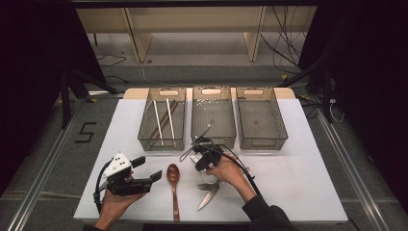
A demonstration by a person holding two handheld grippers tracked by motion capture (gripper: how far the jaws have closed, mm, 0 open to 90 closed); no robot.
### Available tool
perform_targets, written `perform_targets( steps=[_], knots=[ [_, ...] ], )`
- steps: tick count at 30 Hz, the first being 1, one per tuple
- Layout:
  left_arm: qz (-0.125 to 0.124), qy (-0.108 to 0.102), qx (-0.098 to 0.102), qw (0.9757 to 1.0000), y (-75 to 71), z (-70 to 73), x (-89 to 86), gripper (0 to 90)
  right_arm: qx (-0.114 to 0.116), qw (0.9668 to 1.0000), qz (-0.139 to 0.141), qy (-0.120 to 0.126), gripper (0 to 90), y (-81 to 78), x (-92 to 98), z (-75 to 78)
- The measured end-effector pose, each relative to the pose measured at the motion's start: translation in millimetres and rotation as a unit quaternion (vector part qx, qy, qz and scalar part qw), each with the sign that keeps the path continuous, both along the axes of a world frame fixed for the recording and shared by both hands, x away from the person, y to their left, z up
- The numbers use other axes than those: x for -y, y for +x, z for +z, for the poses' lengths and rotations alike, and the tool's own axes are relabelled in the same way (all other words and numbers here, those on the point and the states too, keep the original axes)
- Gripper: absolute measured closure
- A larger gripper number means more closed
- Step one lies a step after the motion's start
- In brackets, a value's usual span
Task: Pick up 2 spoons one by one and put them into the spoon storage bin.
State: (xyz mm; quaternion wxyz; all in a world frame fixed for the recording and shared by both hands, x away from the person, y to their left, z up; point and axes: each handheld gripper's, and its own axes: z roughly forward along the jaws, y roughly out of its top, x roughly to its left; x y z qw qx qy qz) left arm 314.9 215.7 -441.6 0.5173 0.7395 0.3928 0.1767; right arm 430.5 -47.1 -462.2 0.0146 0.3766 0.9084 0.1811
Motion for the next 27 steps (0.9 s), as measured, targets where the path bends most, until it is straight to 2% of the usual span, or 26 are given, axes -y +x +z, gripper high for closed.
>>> perform_targets(
  steps=[5,13,17,24,25,26,27],
  knots=[
    [0.000,-0.001,0.001,1.0000,0.0,-0.1,-0.5,16.6,0.004,0.9999,0.004,-0.010,68.0,-1.1,-3.0,-0.3],
    [0.000,-0.001,0.001,1.0000,-0.3,-0.1,-0.5,16.7,0.001,1.0000,0.004,-0.009,73.4,-0.3,-2.6,-0.5],
    [0.000,0.000,0.002,1.0000,-0.1,-0.1,-0.8,16.6,-0.005,1.0000,0.003,0.002,74.4,0.3,-1.0,0.4],
    [0.000,0.000,0.002,1.0000,-0.4,0.1,-0.8,16.6,0.006,0.9999,0.000,0.012,81.2,-0.7,0.5,5.1],
    [0.000,0.001,0.003,1.0000,-0.4,0.1,-0.9,16.6,-0.003,0.9997,0.000,0.025,86.2,0.1,1.8,5.7],
    [0.001,0.000,0.002,1.0000,-0.5,0.1,-0.8,16.6,-0.007,0.9990,0.004,0.044,86.2,0.5,3.2,7.1],
    [0.002,-0.002,0.003,1.0000,-0.4,0.1,-0.7,16.6,0.006,0.9994,0.004,0.034,86.2,-0.5,2.1,8.5]
  ],
)
